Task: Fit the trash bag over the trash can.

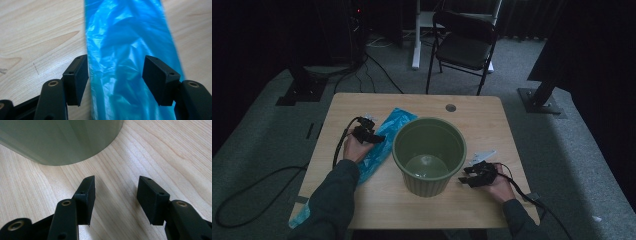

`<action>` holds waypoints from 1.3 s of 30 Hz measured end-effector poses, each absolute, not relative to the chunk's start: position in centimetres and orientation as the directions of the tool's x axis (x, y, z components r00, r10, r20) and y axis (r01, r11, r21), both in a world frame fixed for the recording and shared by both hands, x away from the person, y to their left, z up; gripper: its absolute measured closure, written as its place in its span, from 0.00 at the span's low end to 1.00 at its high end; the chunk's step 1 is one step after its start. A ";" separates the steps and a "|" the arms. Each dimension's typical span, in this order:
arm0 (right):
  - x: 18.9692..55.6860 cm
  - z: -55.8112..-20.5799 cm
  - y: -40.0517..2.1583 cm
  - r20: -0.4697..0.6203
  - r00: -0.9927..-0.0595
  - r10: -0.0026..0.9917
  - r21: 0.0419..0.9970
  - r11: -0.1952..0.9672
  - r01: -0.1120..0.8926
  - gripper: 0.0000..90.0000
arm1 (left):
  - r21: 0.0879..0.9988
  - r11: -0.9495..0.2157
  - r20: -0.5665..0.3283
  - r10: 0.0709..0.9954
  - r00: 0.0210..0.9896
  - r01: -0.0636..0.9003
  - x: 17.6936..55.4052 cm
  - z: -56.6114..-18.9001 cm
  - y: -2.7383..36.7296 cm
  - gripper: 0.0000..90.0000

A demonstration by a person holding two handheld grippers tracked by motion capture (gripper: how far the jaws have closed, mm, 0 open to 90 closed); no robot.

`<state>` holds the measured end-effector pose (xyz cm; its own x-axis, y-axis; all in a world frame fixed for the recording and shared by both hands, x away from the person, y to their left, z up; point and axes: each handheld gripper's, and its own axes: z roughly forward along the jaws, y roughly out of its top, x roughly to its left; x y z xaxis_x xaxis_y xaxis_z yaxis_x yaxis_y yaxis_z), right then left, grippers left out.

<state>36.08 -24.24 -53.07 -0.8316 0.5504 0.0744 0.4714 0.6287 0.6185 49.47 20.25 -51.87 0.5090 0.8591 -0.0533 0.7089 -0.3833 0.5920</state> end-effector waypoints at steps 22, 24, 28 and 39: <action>36.1 -53.1 -24.3 0.080 -0.831 0.551 0.620 0.625 0.474 0.53 | 0.578 -0.386 0.012 0.885 0.466 0.719 50.0 -52.7 20.4 0.34; 36.1 -53.1 -24.3 0.081 -0.830 0.552 0.619 0.625 0.475 0.53 | 0.571 -0.416 0.011 0.866 0.499 0.708 49.8 -52.6 19.9 0.34; 36.1 -53.1 -24.3 0.079 -0.830 0.552 0.619 0.626 0.475 0.53 | 0.564 -0.462 0.011 0.833 0.553 0.684 49.3 -52.4 19.1 0.52; 36.0 -53.1 -24.3 0.079 -0.832 0.549 0.619 0.627 0.473 0.53 | 0.531 -0.557 -0.049 0.733 0.679 0.639 47.7 -51.7 18.4 0.98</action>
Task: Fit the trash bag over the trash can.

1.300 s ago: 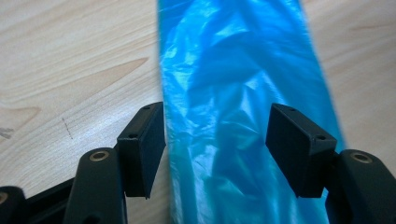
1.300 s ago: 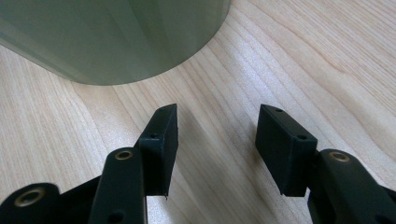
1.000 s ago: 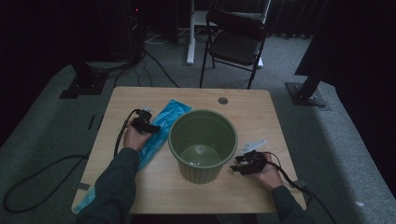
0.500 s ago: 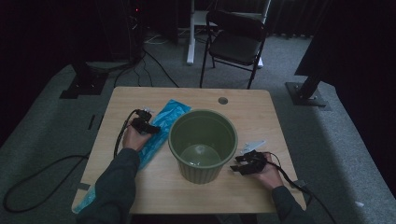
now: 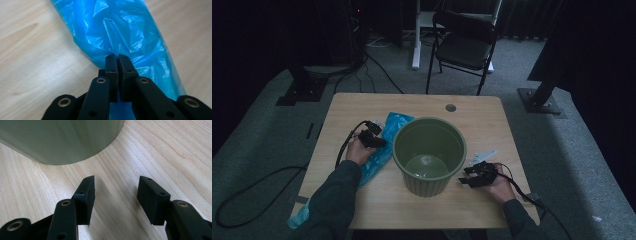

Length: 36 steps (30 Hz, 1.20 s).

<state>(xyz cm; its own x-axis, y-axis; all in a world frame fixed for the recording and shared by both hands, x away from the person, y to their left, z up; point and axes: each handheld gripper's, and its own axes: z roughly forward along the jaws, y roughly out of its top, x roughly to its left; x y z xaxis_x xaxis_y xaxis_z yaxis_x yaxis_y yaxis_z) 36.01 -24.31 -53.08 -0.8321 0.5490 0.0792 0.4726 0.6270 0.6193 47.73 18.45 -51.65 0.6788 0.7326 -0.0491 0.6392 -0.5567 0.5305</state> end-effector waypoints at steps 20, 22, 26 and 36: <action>36.0 -53.1 -24.3 0.080 -0.832 0.549 0.620 0.626 0.473 0.53 | 0.736 -0.511 -0.086 0.581 0.809 0.445 43.8 -44.4 20.8 0.98; 36.0 -53.1 -24.3 0.080 -0.832 0.549 0.620 0.626 0.473 0.53 | 0.742 -0.507 -0.088 0.575 0.813 0.439 43.6 -44.0 20.8 0.98; 36.0 -53.1 -24.3 0.080 -0.832 0.549 0.620 0.626 0.473 0.53 | 0.763 -0.506 -0.072 0.550 0.832 0.401 42.8 -42.5 20.7 0.98; 36.0 -53.1 -24.3 0.081 -0.832 0.549 0.621 0.625 0.473 0.52 | 0.811 -0.474 -0.067 0.508 0.859 0.344 41.8 -39.4 20.9 0.98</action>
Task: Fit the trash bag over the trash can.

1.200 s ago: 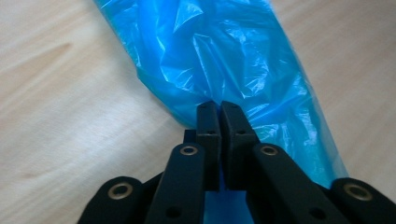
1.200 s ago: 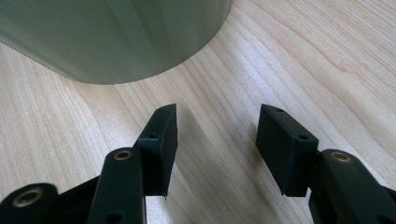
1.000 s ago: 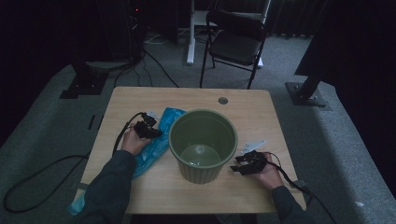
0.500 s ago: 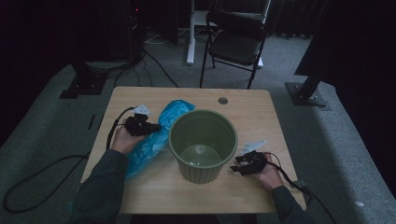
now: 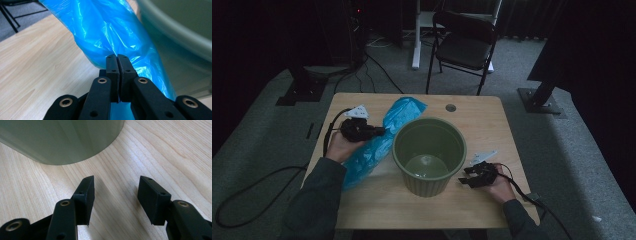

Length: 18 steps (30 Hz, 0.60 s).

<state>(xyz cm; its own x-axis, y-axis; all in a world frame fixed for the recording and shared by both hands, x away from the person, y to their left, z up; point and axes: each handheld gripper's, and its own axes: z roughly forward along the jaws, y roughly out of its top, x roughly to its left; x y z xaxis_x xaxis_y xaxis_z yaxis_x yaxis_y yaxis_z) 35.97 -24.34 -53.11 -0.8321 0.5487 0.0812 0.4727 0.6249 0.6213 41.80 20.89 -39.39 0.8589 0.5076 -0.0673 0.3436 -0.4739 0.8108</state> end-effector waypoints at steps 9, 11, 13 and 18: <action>36.0 -53.1 -24.4 0.081 -0.832 0.548 0.622 0.624 0.472 0.52 | 0.836 -0.451 -0.062 0.487 0.871 0.312 41.2 -37.1 22.0 0.98; 36.0 -53.1 -24.4 0.081 -0.833 0.548 0.623 0.624 0.471 0.52 | 0.840 -0.447 -0.068 0.479 0.875 0.309 41.1 -36.9 22.1 0.98; 36.0 -53.1 -24.4 0.081 -0.833 0.548 0.623 0.624 0.471 0.52 | 0.841 -0.451 -0.063 0.466 0.883 0.298 40.8 -36.4 22.3 0.98; 36.0 -53.1 -24.4 0.082 -0.832 0.549 0.622 0.624 0.473 0.52 | 0.852 -0.442 -0.060 0.448 0.892 0.279 40.3 -35.5 22.7 0.98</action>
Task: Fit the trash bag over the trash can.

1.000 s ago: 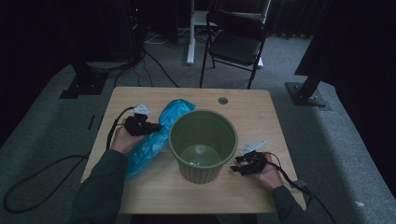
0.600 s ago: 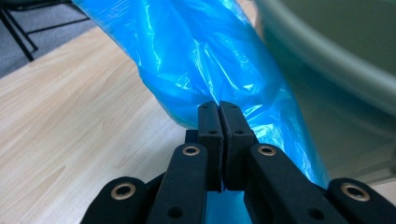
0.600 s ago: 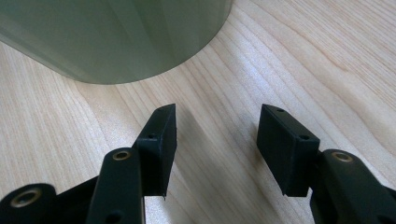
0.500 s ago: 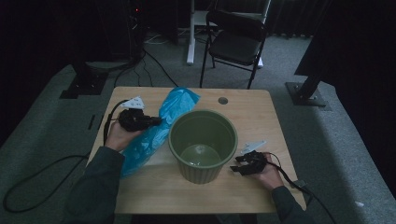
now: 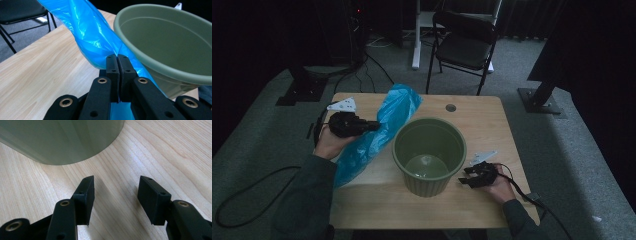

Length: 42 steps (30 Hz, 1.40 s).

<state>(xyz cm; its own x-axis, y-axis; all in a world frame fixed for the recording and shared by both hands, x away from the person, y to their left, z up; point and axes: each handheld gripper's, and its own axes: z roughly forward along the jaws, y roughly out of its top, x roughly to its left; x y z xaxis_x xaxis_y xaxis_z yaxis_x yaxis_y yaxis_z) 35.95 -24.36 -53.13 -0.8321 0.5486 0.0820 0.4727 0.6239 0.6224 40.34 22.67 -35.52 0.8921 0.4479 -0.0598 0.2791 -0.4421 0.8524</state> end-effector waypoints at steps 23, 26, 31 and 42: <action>36.0 -53.0 -24.4 0.072 -0.828 0.557 0.617 0.627 0.476 0.58 | 0.872 -0.454 -0.072 0.248 0.966 0.182 38.0 -34.2 20.1 0.98; 36.0 -53.0 -24.5 0.067 -0.824 0.562 0.616 0.627 0.477 0.61 | 0.867 -0.468 -0.075 0.215 0.974 0.170 37.8 -34.3 19.6 0.98; 36.1 -52.1 -25.1 0.051 -0.798 0.600 0.648 0.589 0.484 0.66 | 0.858 -0.491 -0.081 0.154 0.985 0.148 37.3 -34.4 18.8 0.98; 36.1 -46.9 -26.6 0.062 -0.751 0.657 0.739 0.475 0.477 0.80 | 0.853 -0.510 -0.083 0.077 0.994 0.110 36.6 -34.2 18.9 0.98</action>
<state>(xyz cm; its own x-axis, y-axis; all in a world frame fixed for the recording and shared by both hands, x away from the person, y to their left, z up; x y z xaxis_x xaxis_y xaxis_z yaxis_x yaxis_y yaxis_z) 36.09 -26.56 -46.93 -0.7510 0.6574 0.0622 0.4774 0.4755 0.7389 36.61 18.89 -34.25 0.9936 0.0765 -0.0827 0.1103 -0.5103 0.8529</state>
